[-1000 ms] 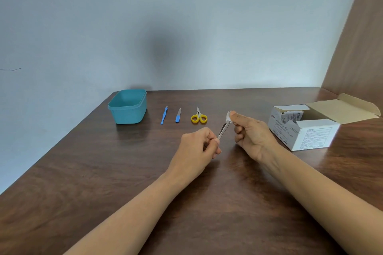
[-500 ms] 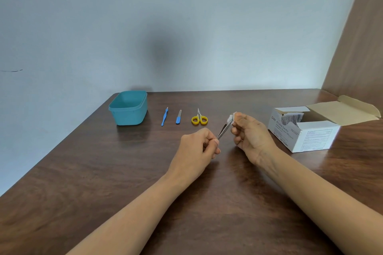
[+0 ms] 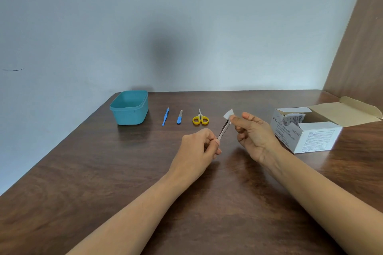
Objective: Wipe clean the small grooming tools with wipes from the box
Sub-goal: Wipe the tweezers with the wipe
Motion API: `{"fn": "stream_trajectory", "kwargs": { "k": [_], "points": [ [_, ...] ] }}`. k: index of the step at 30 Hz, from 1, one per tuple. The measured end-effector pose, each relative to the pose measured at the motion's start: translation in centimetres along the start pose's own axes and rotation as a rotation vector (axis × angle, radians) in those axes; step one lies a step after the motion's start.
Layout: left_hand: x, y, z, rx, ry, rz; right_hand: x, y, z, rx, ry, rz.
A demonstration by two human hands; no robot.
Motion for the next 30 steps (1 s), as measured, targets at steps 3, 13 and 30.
{"fn": "stream_trajectory", "kwargs": {
  "k": [3,13,30],
  "points": [
    [-0.02,0.03,0.05,-0.001,0.001,-0.007,0.06,0.15,0.25,-0.013,0.004,0.021],
    [-0.05,-0.05,0.08,0.001,-0.009,0.000,0.12,-0.28,0.56,0.018,-0.045,0.032],
    [-0.04,-0.09,0.03,0.005,-0.002,0.000,-0.28,0.37,-0.33,0.081,-0.041,0.036]
  ]
}}
Point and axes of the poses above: each hand's wrist, its own z-axis towards the middle knuckle, its own x-axis out of the back of the hand, y = z × x, the point moved 4 cm from there along z, towards the middle knuckle, and after that the axes turned 4 degrees about y, right-handed, at the moved point
